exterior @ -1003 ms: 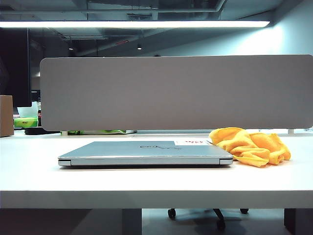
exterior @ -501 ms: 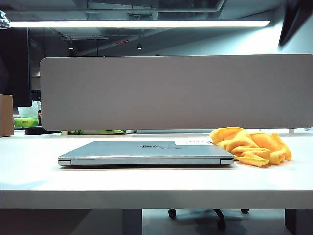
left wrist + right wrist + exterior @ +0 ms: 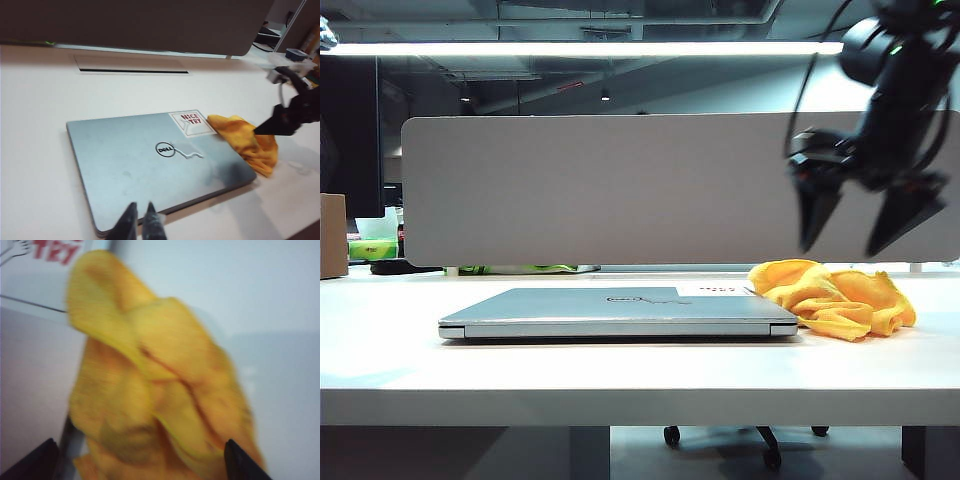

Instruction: Pick up the rag and use it to wipe the water off the lid of the laptop on the table.

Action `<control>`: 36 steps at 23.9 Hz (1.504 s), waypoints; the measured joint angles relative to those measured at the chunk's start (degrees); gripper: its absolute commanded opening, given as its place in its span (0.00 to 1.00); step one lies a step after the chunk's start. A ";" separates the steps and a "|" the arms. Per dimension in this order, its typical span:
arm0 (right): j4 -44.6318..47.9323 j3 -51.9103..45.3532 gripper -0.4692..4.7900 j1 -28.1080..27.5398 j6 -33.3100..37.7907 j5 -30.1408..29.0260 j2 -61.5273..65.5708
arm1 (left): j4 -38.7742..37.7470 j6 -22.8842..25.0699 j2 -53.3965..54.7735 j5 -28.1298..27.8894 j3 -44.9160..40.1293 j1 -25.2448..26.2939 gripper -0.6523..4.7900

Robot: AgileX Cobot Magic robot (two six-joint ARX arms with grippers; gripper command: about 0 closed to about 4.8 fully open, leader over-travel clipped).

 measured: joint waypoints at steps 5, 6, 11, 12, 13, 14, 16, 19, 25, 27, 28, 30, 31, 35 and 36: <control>2.32 -0.02 0.90 1.99 -0.09 2.10 4.59 | -0.17 -0.13 -0.15 0.11 0.00 -0.37 0.16; 2.29 -0.02 0.71 2.12 -0.09 2.99 4.96 | -0.17 -0.22 -0.17 0.13 0.00 -0.37 0.16; 1.16 0.74 0.22 1.99 -0.15 4.85 5.07 | -0.26 -0.33 -0.24 0.22 0.00 -0.37 0.16; 0.70 1.16 0.16 2.03 -0.35 4.85 5.09 | -0.26 -0.33 -0.24 0.22 0.00 -0.37 0.16; -0.09 1.92 0.06 2.03 -1.09 4.85 5.09 | -0.26 -0.33 -0.22 0.22 0.00 -0.37 0.16; -0.74 2.73 0.08 2.12 -1.25 4.85 5.09 | -0.26 -0.33 -0.24 0.22 0.00 -0.37 0.16; -3.15 5.44 0.08 2.25 -1.53 4.85 5.09 | -0.26 -0.33 -0.24 0.20 0.00 -0.37 0.16; -11.21 15.34 0.08 2.38 -1.86 4.90 5.03 | -0.24 -0.33 -0.24 0.04 0.00 -0.37 0.16; -19.32 29.64 0.08 5.25 -1.79 5.11 5.11 | -0.37 -0.33 -0.24 0.02 0.00 -0.37 0.16; -19.65 38.32 0.08 9.97 -1.73 4.39 4.96 | -0.37 -0.33 -0.24 0.02 0.00 -0.37 0.16; -19.08 40.13 0.08 11.37 -1.57 4.37 4.96 | -0.39 -0.33 -0.17 0.02 0.00 -0.37 0.16; -15.72 41.75 0.08 14.14 -1.40 4.02 4.66 | -0.39 -0.33 -0.13 0.02 0.00 -0.35 0.16; -14.80 41.75 0.08 14.82 -1.25 4.24 4.76 | -0.39 -0.33 -0.13 0.02 0.00 -0.35 0.16; -12.57 41.79 0.08 16.46 -0.26 5.77 9.90 | -0.37 -0.33 -0.13 0.02 0.00 -0.35 0.16; -12.52 41.75 0.08 16.63 -0.11 5.92 12.00 | -0.39 -0.33 -0.13 0.02 0.00 -0.35 0.16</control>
